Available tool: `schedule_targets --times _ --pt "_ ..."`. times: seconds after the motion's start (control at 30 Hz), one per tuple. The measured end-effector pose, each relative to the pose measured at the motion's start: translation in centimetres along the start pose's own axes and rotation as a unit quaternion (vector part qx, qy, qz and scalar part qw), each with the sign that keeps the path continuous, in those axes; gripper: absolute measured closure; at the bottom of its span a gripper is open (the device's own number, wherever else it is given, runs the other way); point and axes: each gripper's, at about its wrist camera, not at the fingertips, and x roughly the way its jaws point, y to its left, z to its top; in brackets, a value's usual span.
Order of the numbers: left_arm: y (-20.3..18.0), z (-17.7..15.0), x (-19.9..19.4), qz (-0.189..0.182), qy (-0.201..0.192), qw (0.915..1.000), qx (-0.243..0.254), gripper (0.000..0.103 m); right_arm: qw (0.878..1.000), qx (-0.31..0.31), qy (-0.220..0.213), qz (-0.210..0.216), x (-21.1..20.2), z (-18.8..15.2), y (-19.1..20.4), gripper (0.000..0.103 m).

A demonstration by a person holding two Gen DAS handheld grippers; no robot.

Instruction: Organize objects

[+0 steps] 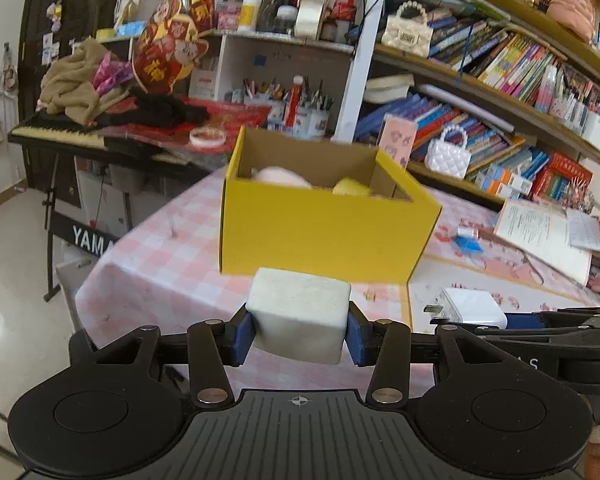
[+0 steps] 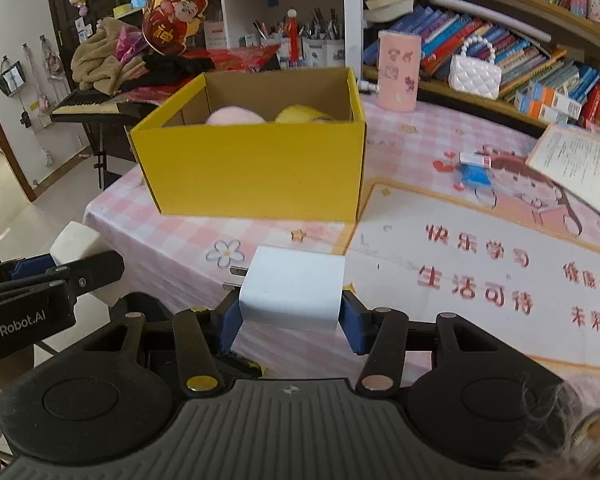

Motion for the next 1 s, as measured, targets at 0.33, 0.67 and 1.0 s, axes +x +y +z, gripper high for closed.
schedule_targets --times 0.33,0.67,1.0 --pt "-0.9 6.9 1.9 -0.005 -0.076 0.9971 0.001 0.059 0.997 -0.013 -0.074 -0.005 0.8 6.8 -1.0 0.054" --pt "-1.4 11.7 8.3 0.039 -0.08 0.9957 -0.023 0.059 0.992 -0.062 -0.109 0.015 6.4 14.5 -1.5 0.054" --pt "-0.3 11.2 14.0 0.089 -0.024 0.995 -0.038 0.059 0.989 -0.129 -0.039 0.058 13.8 15.8 -0.5 0.054"
